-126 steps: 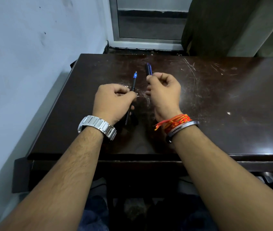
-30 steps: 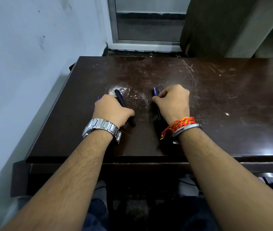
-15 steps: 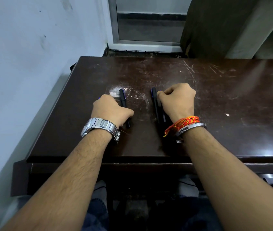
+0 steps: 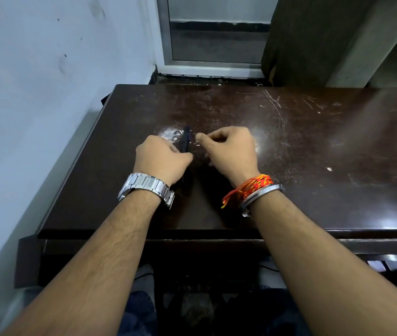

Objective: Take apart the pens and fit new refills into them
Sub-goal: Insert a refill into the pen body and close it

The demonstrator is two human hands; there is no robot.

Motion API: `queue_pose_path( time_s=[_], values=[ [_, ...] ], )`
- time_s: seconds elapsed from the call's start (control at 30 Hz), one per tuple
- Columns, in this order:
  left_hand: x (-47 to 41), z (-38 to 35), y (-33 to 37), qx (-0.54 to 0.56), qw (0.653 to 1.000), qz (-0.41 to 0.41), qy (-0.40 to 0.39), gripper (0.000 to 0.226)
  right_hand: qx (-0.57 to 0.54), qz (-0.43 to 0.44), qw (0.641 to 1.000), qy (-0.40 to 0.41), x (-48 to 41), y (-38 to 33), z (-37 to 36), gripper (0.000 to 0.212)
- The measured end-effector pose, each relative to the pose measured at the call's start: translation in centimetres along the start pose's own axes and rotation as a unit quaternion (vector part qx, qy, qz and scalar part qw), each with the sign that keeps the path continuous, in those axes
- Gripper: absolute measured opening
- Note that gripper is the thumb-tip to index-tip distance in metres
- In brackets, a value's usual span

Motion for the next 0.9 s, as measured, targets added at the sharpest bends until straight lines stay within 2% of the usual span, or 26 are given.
queue_pose_path(
  time_s=[0.1,0.23,0.3,0.43,0.5,0.6,0.67,0.9],
  values=[
    [0.1,-0.4,1.1,0.029,0.998,-0.046,-0.022,0.019,-0.099,-0.058,0.99,-0.081,0.0,1.0,-2.3,0.038],
    [0.3,-1.5,1.4,0.05,0.995,-0.072,-0.053,0.012,-0.216,-0.078,0.966,-0.116,0.1,0.8,-2.7,0.024],
    [0.3,-2.1,1.3,0.107,0.991,-0.055,-0.058,0.012,-0.254,-0.092,0.953,-0.138,0.3,0.6,-3.0,0.021],
    [0.3,-3.4,1.6,0.269,0.961,0.01,-0.058,0.03,-0.283,-0.104,0.941,-0.156,1.1,0.3,-3.5,0.022],
    [0.4,-3.6,1.8,0.264,0.963,0.01,-0.057,0.033,-0.292,-0.105,0.939,-0.147,1.0,0.3,-3.3,0.022],
    [0.2,-3.4,2.6,0.205,0.977,-0.036,-0.049,0.026,-0.313,-0.107,0.934,-0.134,0.9,0.3,-3.1,0.026],
    [-0.1,-3.2,3.1,0.178,0.981,-0.062,-0.039,0.03,-0.33,-0.107,0.929,-0.126,0.7,0.3,-2.9,0.028],
    [-0.1,-3.6,3.9,0.175,0.98,-0.082,-0.045,0.027,-0.347,-0.124,0.926,-0.085,0.5,0.8,-2.2,0.032]
  ],
)
Point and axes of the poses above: each hand's wrist, its own x-axis away from the middle knuckle, its own z-axis out of the back of the hand, y = z × x, the point moved 10 cm from there along -x, towards the middle knuckle, and after that the axes turned 12 degrees about -z, right-handed, at the moved point
